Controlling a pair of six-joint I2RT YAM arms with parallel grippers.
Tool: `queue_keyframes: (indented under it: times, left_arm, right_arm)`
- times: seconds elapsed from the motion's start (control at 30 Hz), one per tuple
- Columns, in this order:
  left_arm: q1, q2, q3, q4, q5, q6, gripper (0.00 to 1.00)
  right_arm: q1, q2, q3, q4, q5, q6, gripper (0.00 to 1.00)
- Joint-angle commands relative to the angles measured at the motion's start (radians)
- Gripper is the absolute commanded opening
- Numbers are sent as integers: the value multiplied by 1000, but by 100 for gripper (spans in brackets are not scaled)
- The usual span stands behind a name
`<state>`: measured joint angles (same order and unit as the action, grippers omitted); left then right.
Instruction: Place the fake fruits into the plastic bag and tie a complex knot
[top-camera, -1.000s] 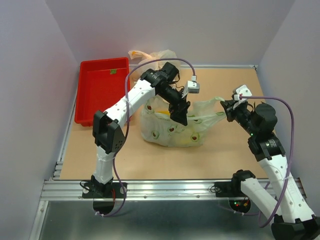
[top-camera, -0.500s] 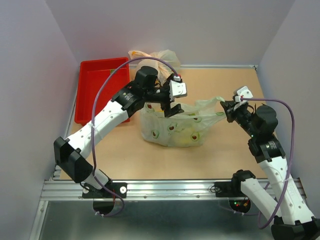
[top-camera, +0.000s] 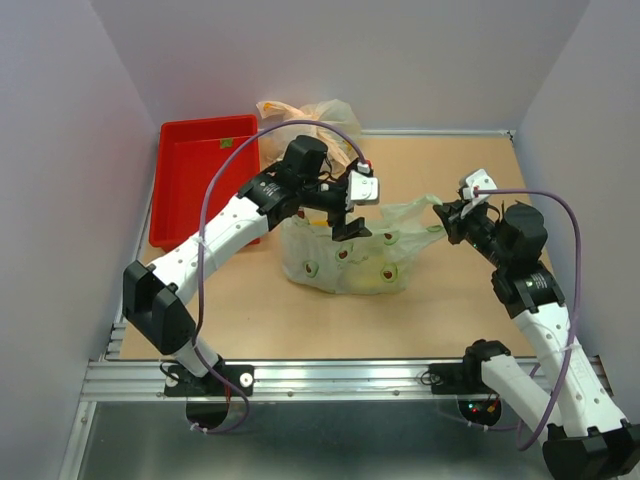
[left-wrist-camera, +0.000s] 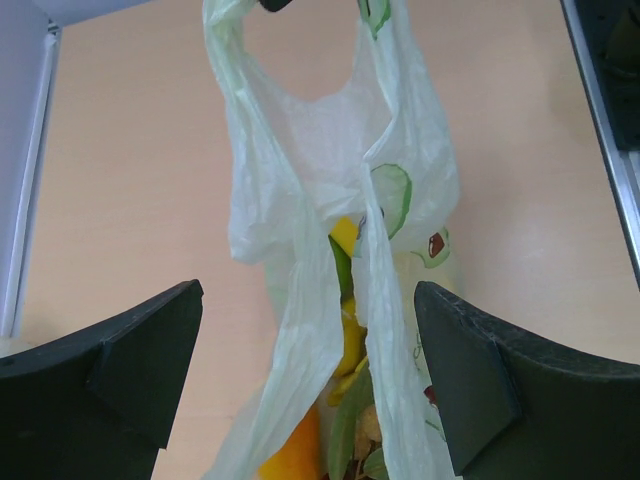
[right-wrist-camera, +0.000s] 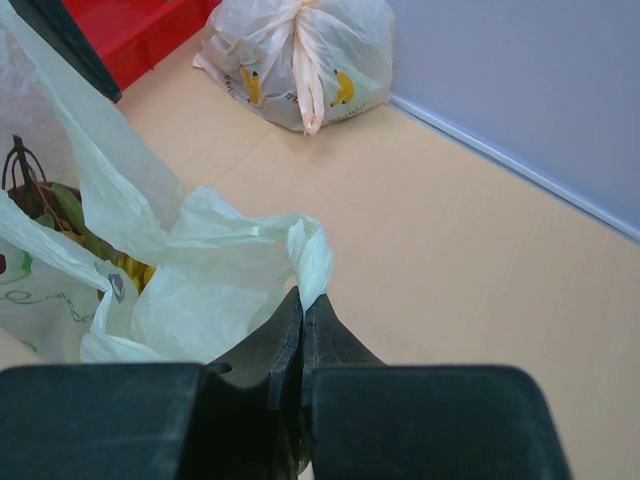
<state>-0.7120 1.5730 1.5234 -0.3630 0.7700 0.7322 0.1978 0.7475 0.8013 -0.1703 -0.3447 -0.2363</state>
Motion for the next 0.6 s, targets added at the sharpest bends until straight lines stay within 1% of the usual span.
queue_keyframes:
  times: [0.0,0.1,0.2,0.3,0.33,0.4,0.43,0.57]
  left_arm:
    - [-6,-60,40,9,81,-16,99]
    - [-14,-57,35,-5,86,-7,99]
    - [-33,-31,55,-66,40,32,99]
    - [-35,62,110,-141,-4,61,99]
    - [-35,76,119,-143,-35,59,99]
    - [-35,99,113,-104,-63,53,99]
    - [-35,105,103,-73,-114,23,99]
    - [-32,151,77,18,-221,-11,99]
  right_arm:
    - [2,-5,-10,54,-13,-5,1]
    - [2,-5,-13,54,-16,-5,0]
    - [2,-8,-13,54,-14,-6,0]
    - [2,-17,-13,54,-4,-6,0]
    - [2,-26,-13,52,1,-5,0]
    - [2,-36,-13,52,4,-1,0]
    - [2,-37,-11,51,6,6,0]
    - [2,-53,-10,38,-5,-4,0]
